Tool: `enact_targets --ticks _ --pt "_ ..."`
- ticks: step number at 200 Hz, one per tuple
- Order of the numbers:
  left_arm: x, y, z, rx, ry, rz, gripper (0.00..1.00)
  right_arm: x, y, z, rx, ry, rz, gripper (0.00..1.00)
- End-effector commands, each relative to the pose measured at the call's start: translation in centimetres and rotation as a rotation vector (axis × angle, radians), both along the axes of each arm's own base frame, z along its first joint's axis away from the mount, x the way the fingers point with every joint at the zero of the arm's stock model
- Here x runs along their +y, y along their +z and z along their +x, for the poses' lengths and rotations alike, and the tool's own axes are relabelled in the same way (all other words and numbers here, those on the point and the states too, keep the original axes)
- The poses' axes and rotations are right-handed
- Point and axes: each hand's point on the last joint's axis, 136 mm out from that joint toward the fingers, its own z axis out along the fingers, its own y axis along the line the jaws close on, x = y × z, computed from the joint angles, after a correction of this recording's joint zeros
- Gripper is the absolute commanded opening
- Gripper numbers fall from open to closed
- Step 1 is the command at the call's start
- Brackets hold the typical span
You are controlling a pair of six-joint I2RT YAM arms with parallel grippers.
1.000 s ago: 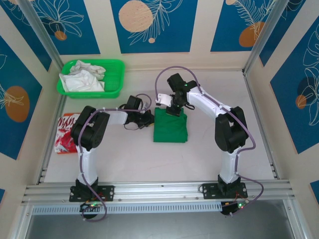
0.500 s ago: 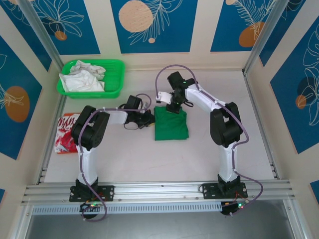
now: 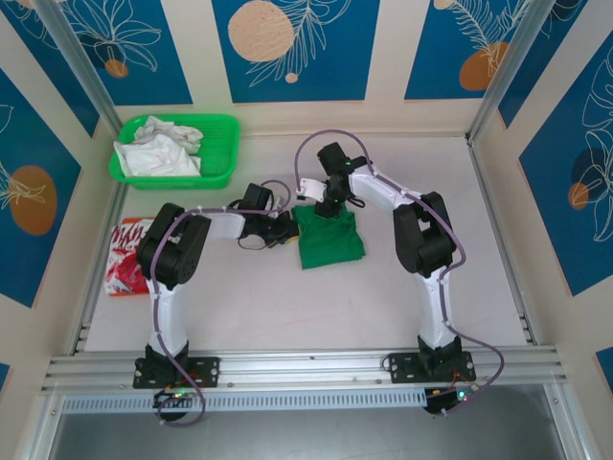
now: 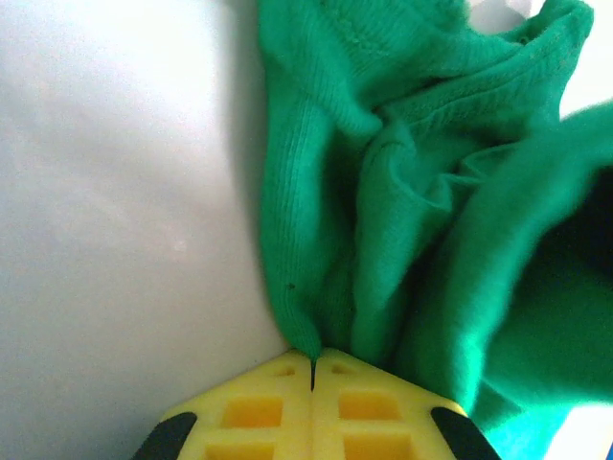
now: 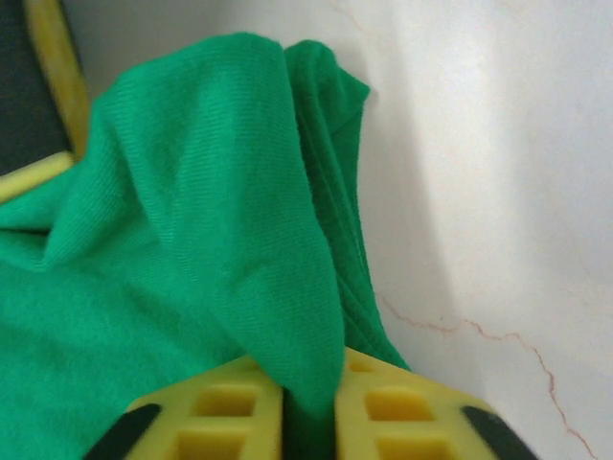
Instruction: Fold and stack the t-shirts
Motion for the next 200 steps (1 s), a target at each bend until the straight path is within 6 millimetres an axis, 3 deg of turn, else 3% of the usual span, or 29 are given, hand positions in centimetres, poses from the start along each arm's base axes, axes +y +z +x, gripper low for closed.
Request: enact_targets --ticks 1,32,58,82,108,123,144,156,169,180,184,200 --pt "3.6 -6.8 -3.4 0.172 0.024 0.185 0.0 0.4 0.6 2.2 -0.085 -0.011 0.021 0.29" --pt "3.9 -6.6 -3.4 0.165 0.034 0.184 0.0 0.3 3.0 2.8 -0.166 -0.052 0.086 0.61" --pt "4.2 -6.1 -3.5 0.151 0.048 0.177 0.0 0.1 6.0 2.6 -0.225 -0.115 0.201 0.76" --pt "4.4 -5.0 -3.6 0.113 0.07 0.159 0.01 -1.0 8.8 2.8 -0.263 -0.266 0.336 0.83" --pt "5.0 -3.4 -3.3 0.052 0.105 0.15 0.12 -4.2 10.3 3.7 -0.182 -0.621 0.506 0.88" --pt "5.1 -2.0 -2.8 -0.013 0.128 0.136 0.21 -6.1 9.5 3.3 -0.056 -0.802 0.611 0.9" --pt "5.5 -0.4 -1.9 -0.092 0.17 0.129 0.33 -7.0 7.7 2.5 0.136 -0.932 0.736 0.9" --pt "5.4 0.4 -1.4 -0.116 0.182 0.113 0.39 -7.0 6.5 2.1 0.22 -0.962 0.756 0.9" --pt "5.3 1.2 -1.0 -0.146 0.199 0.088 0.59 -6.9 5.1 1.9 0.286 -0.986 0.748 0.91" --pt "5.3 1.6 -0.6 -0.161 0.211 0.088 0.63 -6.4 4.1 1.6 0.342 -0.983 0.735 0.9" --pt "5.3 1.7 -0.5 -0.166 0.214 0.088 0.71 -6.4 3.7 1.6 0.36 -0.989 0.729 0.9" --pt "5.3 2.2 0.2 -0.205 0.233 0.083 0.82 -5.7 2.4 1.4 0.417 -0.982 0.715 0.9"
